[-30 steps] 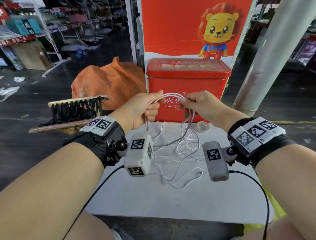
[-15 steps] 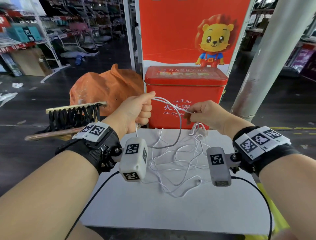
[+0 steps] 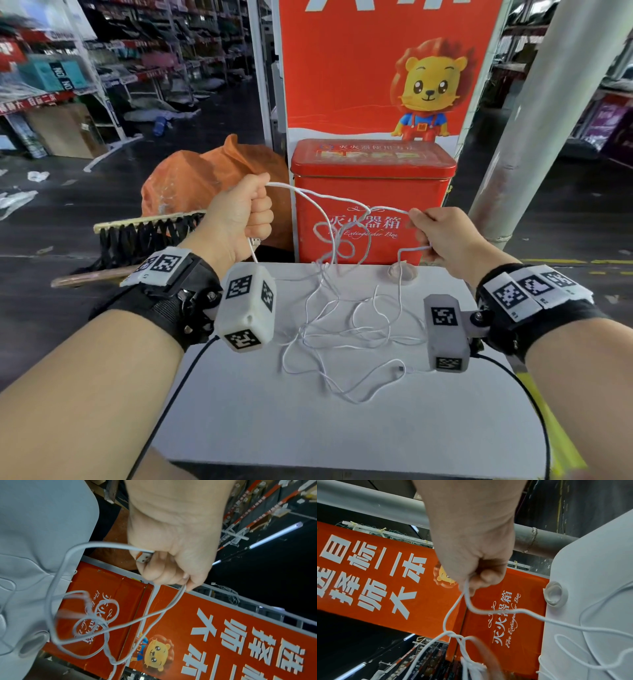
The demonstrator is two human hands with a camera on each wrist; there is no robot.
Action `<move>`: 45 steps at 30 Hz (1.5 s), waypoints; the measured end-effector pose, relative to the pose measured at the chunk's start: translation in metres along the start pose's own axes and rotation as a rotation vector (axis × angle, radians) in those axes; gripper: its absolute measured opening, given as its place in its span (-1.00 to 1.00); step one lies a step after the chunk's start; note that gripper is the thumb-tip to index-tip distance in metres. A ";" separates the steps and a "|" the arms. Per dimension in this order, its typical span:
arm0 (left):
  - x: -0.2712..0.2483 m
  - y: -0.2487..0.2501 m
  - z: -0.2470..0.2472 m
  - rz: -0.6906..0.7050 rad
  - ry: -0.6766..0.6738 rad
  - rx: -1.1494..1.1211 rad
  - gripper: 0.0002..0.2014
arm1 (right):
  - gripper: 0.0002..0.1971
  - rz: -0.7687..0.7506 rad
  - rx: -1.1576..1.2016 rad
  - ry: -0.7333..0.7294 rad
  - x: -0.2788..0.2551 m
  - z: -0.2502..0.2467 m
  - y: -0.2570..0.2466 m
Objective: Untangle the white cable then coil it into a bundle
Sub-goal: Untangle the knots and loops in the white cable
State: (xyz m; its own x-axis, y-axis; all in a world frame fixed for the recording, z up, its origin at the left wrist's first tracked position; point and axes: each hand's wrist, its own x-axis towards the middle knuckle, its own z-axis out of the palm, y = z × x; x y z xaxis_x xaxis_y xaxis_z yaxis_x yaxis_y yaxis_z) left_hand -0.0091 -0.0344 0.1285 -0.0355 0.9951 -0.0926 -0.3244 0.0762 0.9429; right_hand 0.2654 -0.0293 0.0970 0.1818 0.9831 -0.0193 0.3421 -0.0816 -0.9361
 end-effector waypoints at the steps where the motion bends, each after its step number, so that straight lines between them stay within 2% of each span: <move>1: 0.001 0.001 -0.002 0.019 0.020 -0.022 -0.57 | -0.71 0.038 -0.016 0.036 0.002 0.000 0.002; 5: 0.001 0.005 -0.009 0.075 0.083 -0.115 -0.57 | -0.72 0.180 -0.063 0.237 0.012 -0.009 0.019; 9: -0.003 0.007 -0.010 0.045 -0.008 -0.060 -0.55 | -0.76 0.275 0.003 0.229 0.018 -0.018 0.033; 11: -0.006 0.006 -0.005 0.033 -0.080 0.022 -0.57 | -0.77 0.389 -0.126 0.086 0.014 -0.016 0.035; 13: -0.009 0.003 0.005 0.023 -0.141 0.097 -0.59 | -0.83 0.452 -0.379 -0.160 0.004 -0.011 0.030; 14: -0.011 0.000 0.010 0.013 -0.166 0.131 -0.60 | -0.84 0.422 -0.540 -0.283 -0.001 -0.007 0.027; 15: -0.013 -0.002 0.016 0.003 -0.188 0.164 -0.60 | -0.81 0.310 -0.683 -0.365 -0.004 -0.004 0.023; 16: -0.014 -0.005 0.020 -0.007 -0.210 0.193 -0.60 | -0.77 0.142 -0.723 -0.393 -0.004 -0.001 0.018; 17: -0.015 -0.009 0.025 -0.014 -0.233 0.213 -0.60 | -0.67 0.008 -0.594 -0.411 -0.008 0.003 0.010; 19: -0.017 -0.016 0.031 -0.022 -0.274 0.222 -0.59 | -0.48 -0.118 -0.147 -0.506 -0.021 0.014 -0.009; 21: -0.019 -0.020 0.037 -0.024 -0.293 0.210 -0.58 | -0.39 -0.202 0.038 -0.645 -0.029 0.028 -0.021; 22: -0.019 -0.021 0.038 -0.023 -0.294 0.196 -0.58 | -0.43 -0.227 0.070 -0.694 -0.029 0.034 -0.020; 23: -0.019 -0.020 0.039 -0.021 -0.288 0.182 -0.58 | -0.55 -0.241 0.070 -0.703 -0.027 0.039 -0.018; 25: -0.016 -0.016 0.034 -0.015 -0.240 0.190 -0.58 | -0.94 -0.242 -0.017 -0.607 -0.024 0.037 -0.015; 27: -0.012 -0.012 0.022 -0.019 -0.168 0.268 -0.59 | -0.82 -0.205 -0.047 -0.455 -0.015 0.022 -0.007; 29: -0.009 -0.010 0.014 -0.037 -0.140 0.357 -0.59 | -0.77 -0.172 0.061 -0.423 -0.009 0.008 -0.003; 34: -0.010 -0.009 0.020 -0.064 -0.178 0.412 -0.59 | -0.76 -0.111 0.227 -0.434 -0.011 0.002 -0.006; 39: -0.009 -0.008 0.019 -0.162 -0.208 0.309 -0.59 | -0.75 -0.064 0.212 -0.430 -0.014 -0.001 -0.008; 45: -0.014 -0.011 0.025 -0.051 -0.158 0.269 -0.58 | -0.89 -0.091 0.170 -0.553 -0.013 -0.008 -0.003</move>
State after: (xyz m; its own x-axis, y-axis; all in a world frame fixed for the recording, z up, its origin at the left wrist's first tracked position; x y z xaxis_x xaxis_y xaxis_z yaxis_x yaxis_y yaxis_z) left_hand 0.0183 -0.0477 0.1268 0.1282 0.9855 -0.1109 -0.0599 0.1193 0.9911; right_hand 0.2690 -0.0429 0.1031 -0.3651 0.9281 -0.0733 0.1725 -0.0100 -0.9850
